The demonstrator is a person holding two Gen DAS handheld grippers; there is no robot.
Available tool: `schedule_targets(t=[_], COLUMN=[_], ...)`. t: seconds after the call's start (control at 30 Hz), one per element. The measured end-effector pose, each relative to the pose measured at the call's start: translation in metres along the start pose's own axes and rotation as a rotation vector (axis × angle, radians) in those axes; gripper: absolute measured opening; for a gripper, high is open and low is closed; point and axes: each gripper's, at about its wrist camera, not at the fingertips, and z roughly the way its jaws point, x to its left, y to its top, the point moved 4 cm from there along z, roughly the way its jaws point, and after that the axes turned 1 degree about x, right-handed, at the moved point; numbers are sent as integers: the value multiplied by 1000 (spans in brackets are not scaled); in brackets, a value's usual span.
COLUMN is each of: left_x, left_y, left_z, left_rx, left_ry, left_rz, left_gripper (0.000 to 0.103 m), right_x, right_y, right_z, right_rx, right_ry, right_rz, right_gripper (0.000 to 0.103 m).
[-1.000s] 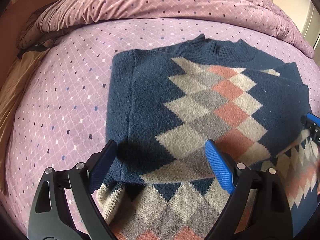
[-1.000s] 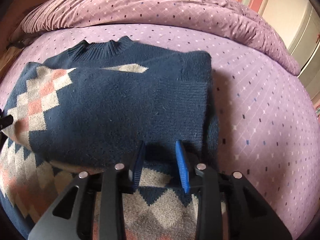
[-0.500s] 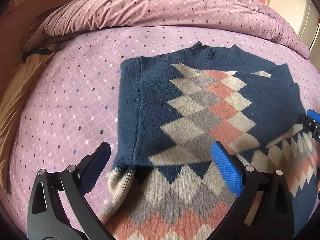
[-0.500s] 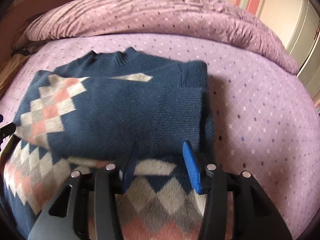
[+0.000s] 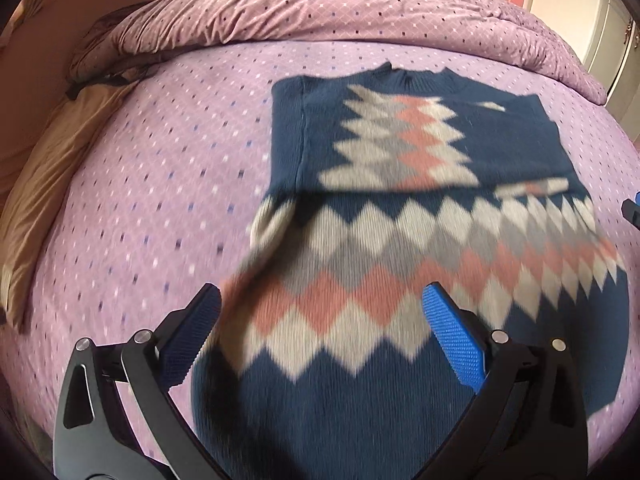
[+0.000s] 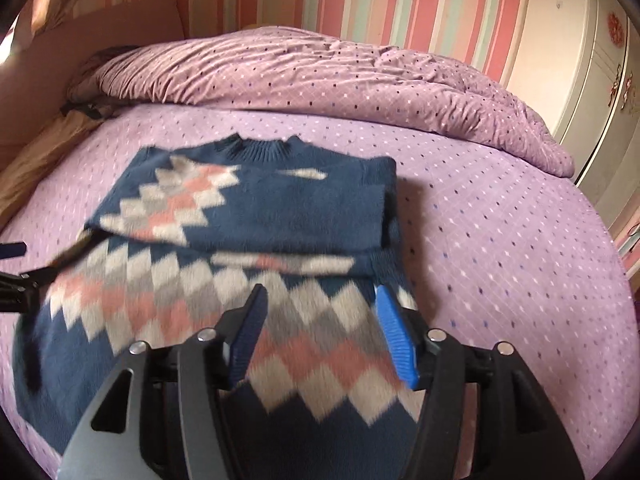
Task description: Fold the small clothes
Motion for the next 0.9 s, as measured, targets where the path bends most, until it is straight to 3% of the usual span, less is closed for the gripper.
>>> schedule_targets(t=[0.17, 0.47, 0.9], left_x=[1, 8, 29], left_y=[-37, -109, -168], left_z=[-19, -36, -51], left_rx=[17, 133, 195], left_ry=[1, -32, -84], left_rz=[-9, -62, -146], left_gripper=[100, 100, 100], right_x=[-3, -11, -39], right_y=[-36, -105, -133], right_z=[-22, -52, -70], right_rx=[53, 186, 220], right_ry=[1, -9, -39], right_rz=[11, 29, 79], right_gripper=[71, 71, 71])
